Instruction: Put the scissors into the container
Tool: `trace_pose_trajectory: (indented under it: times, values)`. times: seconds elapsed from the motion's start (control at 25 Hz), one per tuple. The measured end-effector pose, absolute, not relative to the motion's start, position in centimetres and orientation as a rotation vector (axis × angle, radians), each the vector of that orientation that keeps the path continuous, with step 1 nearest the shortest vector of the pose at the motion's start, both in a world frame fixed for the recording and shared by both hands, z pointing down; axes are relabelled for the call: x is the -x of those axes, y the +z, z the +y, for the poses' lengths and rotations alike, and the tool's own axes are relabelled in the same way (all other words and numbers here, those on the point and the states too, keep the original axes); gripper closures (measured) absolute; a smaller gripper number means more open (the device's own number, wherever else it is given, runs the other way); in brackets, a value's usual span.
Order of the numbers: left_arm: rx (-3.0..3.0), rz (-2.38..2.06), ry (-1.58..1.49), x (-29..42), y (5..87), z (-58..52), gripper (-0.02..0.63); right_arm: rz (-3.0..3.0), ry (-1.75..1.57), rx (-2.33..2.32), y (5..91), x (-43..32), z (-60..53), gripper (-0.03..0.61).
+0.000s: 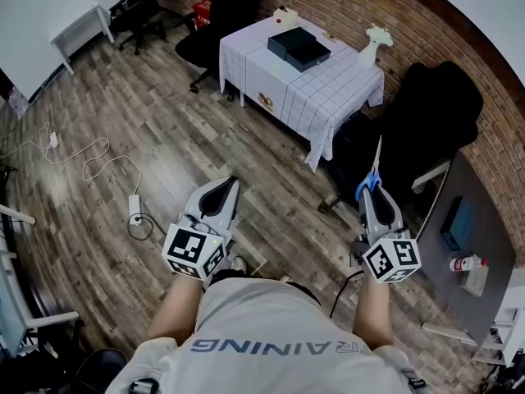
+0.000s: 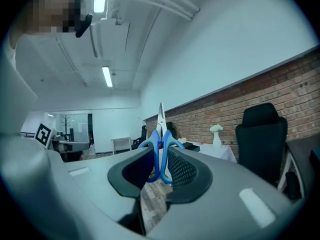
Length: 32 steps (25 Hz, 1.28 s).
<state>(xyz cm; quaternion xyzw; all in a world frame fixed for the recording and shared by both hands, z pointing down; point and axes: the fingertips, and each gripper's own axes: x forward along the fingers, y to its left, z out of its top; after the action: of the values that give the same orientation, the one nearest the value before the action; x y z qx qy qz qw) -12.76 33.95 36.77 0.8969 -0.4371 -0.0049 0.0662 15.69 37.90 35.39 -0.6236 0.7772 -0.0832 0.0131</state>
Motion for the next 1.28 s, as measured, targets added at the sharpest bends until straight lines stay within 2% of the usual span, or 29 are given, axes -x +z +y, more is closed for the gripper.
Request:
trace_pose_trajectory:
  times: [0.6, 1.04, 1.28]
  values:
    - [-2.676, -1.286, 0.013, 21.4, 40.3, 30.8, 0.612, 2.477, -0.290, 1.867, 36.5, -5.4, 33.3, 0.474]
    - [-2.624, -1.366, -0.035, 23.3, 41.5, 24.1, 0.612, 2.546, -0.301, 1.811, 37.3, -4.2, 25.1, 0.474]
    - [-2.638, -1.351, 0.003, 21.3, 40.7, 18.5, 0.612, 2.542, -0.312, 1.768, 36.4, -5.3, 18.8, 0.474]
